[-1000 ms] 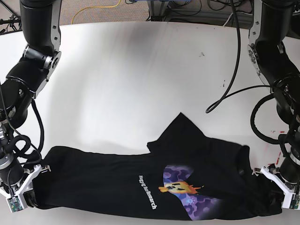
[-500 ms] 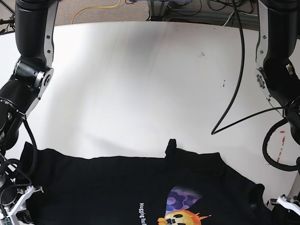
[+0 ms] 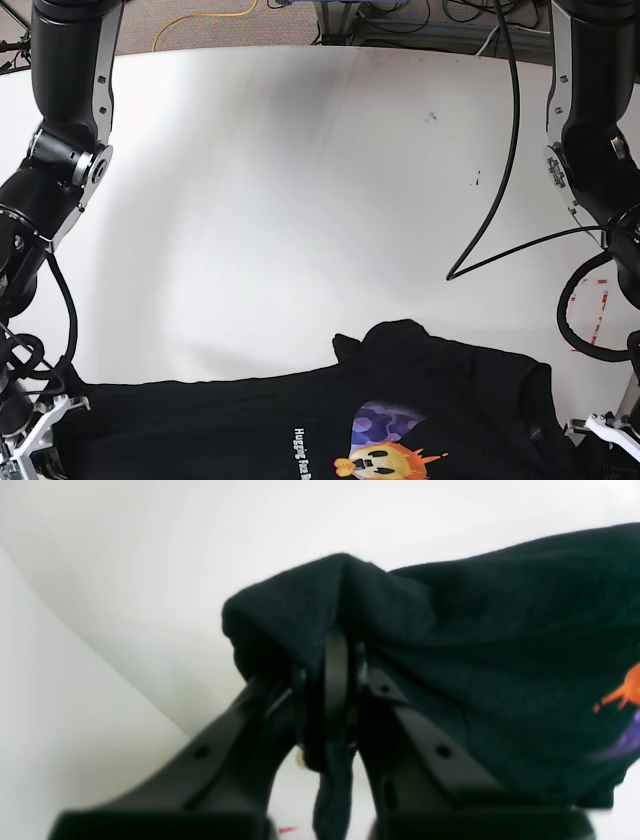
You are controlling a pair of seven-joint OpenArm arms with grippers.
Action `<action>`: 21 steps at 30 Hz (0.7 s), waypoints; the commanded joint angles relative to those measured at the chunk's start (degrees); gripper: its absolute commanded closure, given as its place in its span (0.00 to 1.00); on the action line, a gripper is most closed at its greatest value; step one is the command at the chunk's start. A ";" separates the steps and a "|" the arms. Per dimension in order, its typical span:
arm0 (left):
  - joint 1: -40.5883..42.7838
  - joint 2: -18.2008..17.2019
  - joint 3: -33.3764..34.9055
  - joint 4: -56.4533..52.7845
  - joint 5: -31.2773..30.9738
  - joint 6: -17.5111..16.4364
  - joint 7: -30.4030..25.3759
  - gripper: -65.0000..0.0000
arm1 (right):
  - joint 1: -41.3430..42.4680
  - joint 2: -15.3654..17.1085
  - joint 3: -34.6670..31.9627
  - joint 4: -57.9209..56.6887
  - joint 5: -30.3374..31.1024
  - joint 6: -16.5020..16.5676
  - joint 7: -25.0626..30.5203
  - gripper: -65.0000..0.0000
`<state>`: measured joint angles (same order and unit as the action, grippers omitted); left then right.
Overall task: Fold the T-shirt properly
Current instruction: 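Lay the shirt down and pull both grippers apart to stretch it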
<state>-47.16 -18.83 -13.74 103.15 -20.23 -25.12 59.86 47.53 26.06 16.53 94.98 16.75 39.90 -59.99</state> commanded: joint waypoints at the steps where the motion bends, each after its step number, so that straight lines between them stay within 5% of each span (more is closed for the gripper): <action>1: 0.44 -0.40 -0.56 -0.06 0.08 0.37 -1.34 0.99 | -0.34 1.02 0.49 1.99 -0.12 -0.61 0.67 0.98; 21: 6.68 0.57 -1.84 -0.37 -0.17 0.27 -0.19 0.99 | -9.59 1.00 2.93 2.27 -0.32 -2.05 1.08 0.99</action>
<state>-39.90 -17.98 -15.29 102.00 -20.64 -25.32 60.49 37.67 26.24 18.26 96.53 16.91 38.57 -59.18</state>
